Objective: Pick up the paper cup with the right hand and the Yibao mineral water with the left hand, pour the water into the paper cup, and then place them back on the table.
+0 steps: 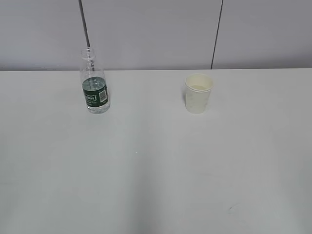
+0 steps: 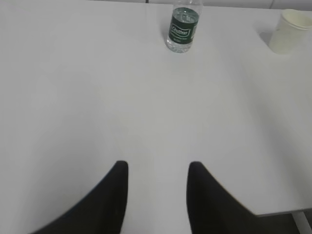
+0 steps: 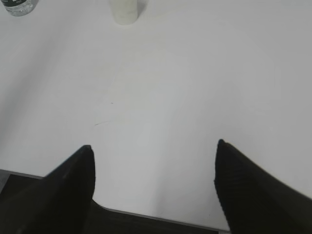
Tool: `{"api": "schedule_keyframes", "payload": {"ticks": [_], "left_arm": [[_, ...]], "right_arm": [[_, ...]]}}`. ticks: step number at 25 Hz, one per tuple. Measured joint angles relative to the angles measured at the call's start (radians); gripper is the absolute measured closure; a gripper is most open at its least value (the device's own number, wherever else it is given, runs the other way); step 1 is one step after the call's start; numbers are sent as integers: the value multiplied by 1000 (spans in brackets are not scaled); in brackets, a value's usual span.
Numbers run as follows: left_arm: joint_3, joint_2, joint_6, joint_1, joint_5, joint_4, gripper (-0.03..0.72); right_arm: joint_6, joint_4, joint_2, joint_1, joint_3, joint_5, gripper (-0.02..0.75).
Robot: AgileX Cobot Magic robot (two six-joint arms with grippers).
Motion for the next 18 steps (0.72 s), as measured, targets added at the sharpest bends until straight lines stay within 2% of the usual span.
{"api": "schedule_keyframes", "payload": {"ticks": [3,6,18], "left_arm": [[0,0,0,65,0,0,442],[0,0,0,102,0,0,443],[0,0,0,110,0,3,443]], "right_arm": [[0,-2,0,0,0,0,145],[0,-4,0,0,0,0,145],[-2,-32,-2,0,0,0,145]]}}
